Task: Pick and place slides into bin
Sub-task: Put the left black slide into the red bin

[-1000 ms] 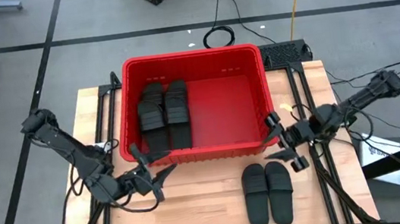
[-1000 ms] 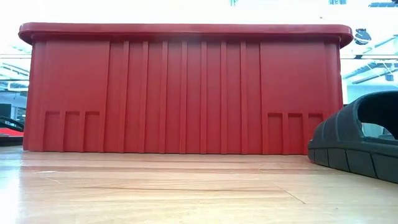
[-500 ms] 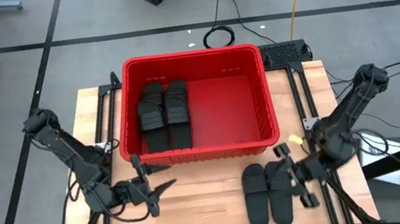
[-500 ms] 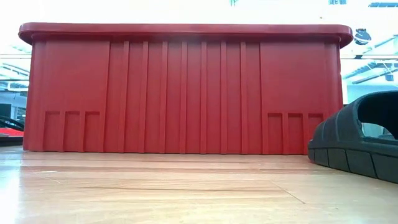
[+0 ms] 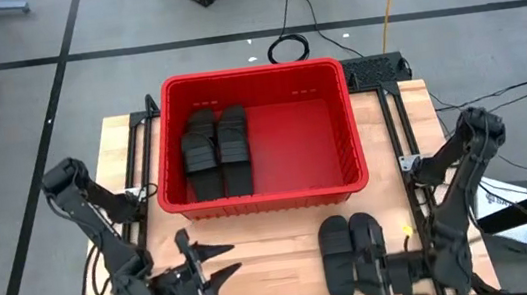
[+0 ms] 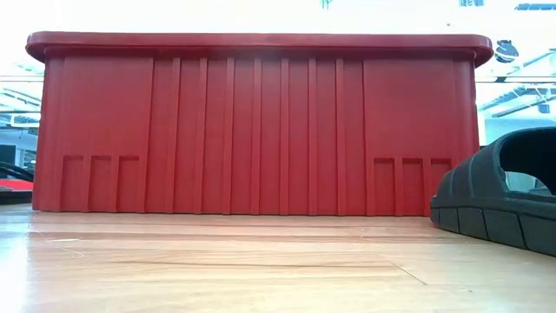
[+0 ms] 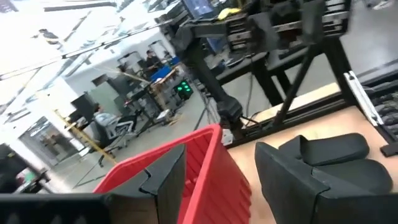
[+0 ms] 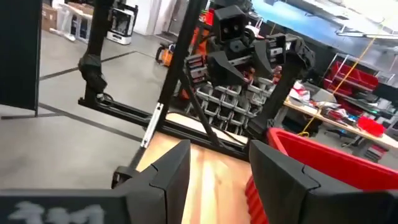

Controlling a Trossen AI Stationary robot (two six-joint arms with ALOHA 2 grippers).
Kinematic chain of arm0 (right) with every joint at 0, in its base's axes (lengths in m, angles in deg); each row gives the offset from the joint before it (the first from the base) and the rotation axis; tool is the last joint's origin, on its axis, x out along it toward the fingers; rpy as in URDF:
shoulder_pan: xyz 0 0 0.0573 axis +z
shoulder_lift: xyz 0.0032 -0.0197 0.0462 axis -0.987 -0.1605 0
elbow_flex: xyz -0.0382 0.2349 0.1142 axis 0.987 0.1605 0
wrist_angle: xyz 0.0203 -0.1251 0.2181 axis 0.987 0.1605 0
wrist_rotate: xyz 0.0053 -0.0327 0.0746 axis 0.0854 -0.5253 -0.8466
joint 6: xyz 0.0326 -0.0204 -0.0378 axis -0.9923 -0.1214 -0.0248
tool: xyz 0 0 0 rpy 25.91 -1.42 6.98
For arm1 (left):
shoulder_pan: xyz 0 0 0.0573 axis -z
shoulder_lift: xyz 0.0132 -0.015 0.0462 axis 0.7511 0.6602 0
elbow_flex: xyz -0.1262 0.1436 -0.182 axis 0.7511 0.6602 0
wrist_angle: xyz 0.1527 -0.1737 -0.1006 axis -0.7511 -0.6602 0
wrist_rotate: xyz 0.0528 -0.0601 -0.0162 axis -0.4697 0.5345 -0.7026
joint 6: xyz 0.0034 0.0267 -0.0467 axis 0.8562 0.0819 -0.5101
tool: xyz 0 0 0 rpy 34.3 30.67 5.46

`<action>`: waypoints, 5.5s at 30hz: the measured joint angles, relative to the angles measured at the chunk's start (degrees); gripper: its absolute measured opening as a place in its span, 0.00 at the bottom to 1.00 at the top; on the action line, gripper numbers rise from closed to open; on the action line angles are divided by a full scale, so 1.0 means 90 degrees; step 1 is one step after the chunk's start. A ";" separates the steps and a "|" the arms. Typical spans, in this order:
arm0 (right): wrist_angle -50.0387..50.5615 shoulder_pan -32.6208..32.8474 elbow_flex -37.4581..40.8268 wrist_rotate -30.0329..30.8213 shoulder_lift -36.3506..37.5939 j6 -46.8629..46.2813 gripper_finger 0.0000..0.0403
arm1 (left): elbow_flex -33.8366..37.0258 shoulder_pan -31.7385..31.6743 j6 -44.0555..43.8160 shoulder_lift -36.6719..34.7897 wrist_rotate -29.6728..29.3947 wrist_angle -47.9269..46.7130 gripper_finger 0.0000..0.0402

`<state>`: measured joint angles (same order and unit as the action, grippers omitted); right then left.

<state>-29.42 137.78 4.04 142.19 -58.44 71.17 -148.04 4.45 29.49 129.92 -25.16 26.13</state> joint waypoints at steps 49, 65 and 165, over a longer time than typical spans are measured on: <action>0.7875 -0.1335 -0.2443 -0.3733 -0.2801 -0.5360 0.38 | -0.0102 0.1193 -0.0959 0.0074 -0.1812 -0.0206 0.50; 0.8389 -0.1413 -0.1986 -0.3410 -0.2808 -0.5604 0.38 | -0.0102 0.1193 -0.0998 0.0074 -0.1807 -0.0222 0.50; -0.1807 -0.2446 -0.0471 -0.0520 -0.0676 0.1617 0.03 | -0.0100 0.1194 -0.1045 0.0071 -0.1802 -0.0336 0.50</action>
<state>-45.69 115.77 -0.20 137.51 -64.52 85.72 -148.94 15.20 20.08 130.56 -41.38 23.11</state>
